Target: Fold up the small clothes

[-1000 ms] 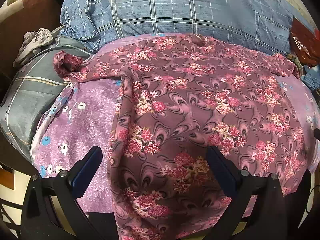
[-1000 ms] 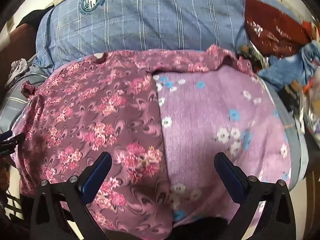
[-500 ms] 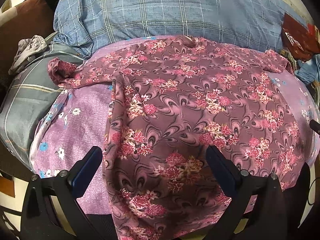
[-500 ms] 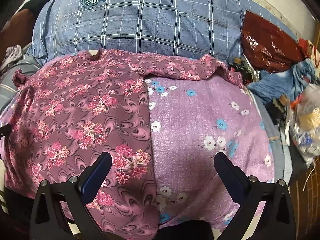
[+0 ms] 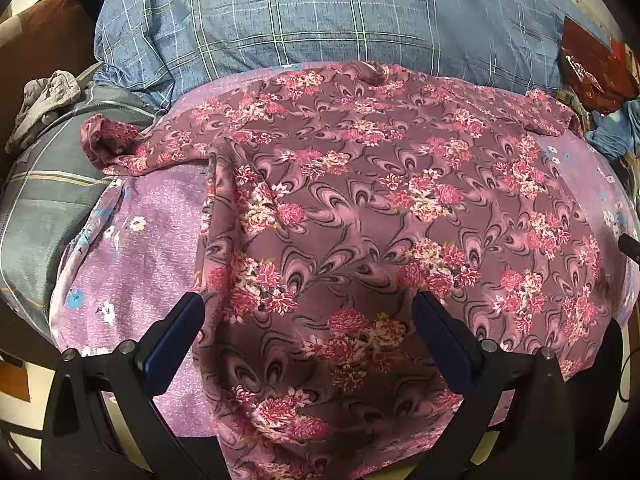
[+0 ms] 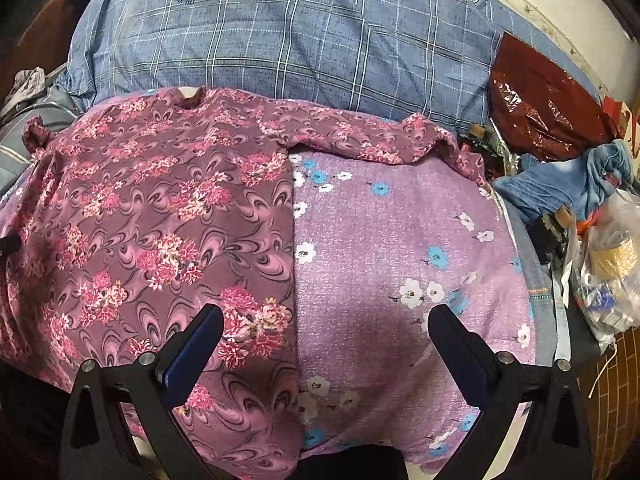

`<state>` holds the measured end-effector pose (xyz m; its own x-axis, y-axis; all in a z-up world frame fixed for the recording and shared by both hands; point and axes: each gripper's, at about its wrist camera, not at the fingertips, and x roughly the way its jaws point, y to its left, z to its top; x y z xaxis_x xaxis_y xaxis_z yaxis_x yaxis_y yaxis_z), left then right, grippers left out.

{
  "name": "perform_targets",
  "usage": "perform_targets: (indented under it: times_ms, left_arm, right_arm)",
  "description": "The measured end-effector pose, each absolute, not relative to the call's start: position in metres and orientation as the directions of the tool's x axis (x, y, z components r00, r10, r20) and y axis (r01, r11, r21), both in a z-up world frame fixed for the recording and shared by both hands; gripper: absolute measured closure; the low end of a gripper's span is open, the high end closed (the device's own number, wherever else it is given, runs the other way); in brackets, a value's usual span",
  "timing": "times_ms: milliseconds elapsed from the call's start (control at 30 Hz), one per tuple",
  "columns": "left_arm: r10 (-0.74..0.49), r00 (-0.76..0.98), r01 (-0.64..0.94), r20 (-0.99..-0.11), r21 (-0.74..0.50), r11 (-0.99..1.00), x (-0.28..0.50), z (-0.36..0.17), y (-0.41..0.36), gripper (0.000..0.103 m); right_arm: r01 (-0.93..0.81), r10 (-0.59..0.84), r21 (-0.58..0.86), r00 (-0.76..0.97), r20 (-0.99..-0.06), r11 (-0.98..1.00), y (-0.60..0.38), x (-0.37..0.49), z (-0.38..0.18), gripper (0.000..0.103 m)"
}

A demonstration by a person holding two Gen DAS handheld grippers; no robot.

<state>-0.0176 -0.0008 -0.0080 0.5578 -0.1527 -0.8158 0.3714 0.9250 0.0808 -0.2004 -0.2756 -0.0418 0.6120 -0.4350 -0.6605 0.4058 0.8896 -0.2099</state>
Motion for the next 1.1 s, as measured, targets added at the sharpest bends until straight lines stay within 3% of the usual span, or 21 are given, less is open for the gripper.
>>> perform_targets:
  times_ms: [1100]
  left_arm:
    - [-0.142, 0.537, 0.386, -0.832, 0.092, 0.918, -0.017, -0.012, -0.01, 0.0]
  right_arm:
    - [0.362, -0.372, -0.164, 0.634, -0.678, 0.918, -0.268, -0.192, -0.054, 0.001]
